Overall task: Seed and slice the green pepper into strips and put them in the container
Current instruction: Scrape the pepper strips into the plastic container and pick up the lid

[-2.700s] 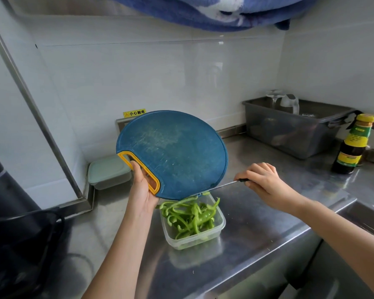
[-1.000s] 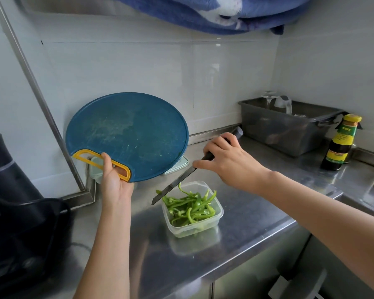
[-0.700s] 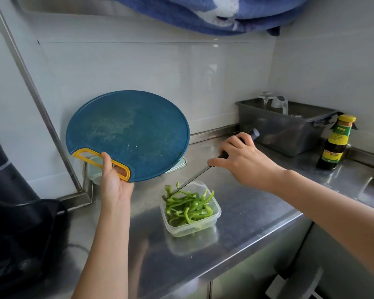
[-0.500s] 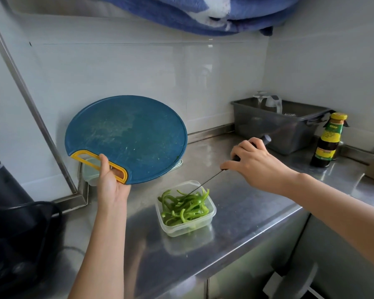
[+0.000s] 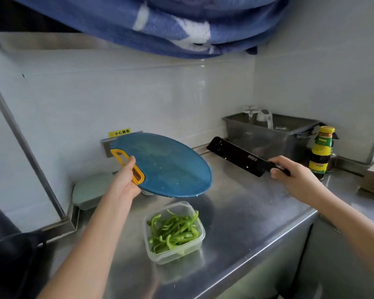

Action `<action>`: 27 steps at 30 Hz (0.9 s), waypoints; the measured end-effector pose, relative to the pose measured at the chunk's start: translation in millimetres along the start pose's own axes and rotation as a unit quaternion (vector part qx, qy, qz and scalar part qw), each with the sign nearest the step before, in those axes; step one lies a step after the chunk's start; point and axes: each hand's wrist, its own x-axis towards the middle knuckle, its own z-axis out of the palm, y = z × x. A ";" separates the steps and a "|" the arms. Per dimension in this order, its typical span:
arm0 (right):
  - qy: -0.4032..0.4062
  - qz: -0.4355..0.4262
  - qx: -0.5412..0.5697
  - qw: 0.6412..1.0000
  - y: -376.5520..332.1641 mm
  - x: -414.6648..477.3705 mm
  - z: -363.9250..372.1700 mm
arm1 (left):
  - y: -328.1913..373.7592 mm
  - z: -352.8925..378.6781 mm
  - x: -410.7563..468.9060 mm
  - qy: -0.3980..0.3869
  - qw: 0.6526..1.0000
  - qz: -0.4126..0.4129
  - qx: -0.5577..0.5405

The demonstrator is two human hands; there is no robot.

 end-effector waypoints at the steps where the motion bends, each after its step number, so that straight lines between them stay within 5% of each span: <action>1: 0.005 0.015 0.001 1.000 3.6 3.2 0.8 | -2.8 11.6 2.7 0.007 1.000 -0.014 0.015; 6: 0.028 0.074 -0.049 0.996 16.1 20.2 11.7 | -37.6 66.8 16.0 0.028 0.997 -0.048 0.053; 11: 0.039 0.042 -0.185 0.981 21.3 34.6 30.3 | -80.7 89.5 48.1 0.010 0.988 -0.116 0.102; 17: 0.006 0.074 -0.292 0.954 37.0 49.0 69.8 | -87.0 85.3 70.6 -0.042 0.943 -0.177 0.280; 20: -0.015 0.079 -0.281 0.956 39.6 53.4 86.2 | -81.0 68.7 74.6 -0.069 0.892 -0.191 0.405; 23: -0.046 0.083 -0.276 0.956 41.2 55.3 99.7 | -66.4 49.5 80.6 -0.084 0.842 -0.119 0.519; 24: -0.054 0.086 -0.270 0.957 41.8 55.0 103.9 | -59.3 41.4 83.5 -0.086 0.805 -0.056 0.584; 27: -0.068 0.098 -0.267 0.956 40.7 52.8 115.1 | -42.1 0.4 98.7 -0.076 0.590 0.097 0.798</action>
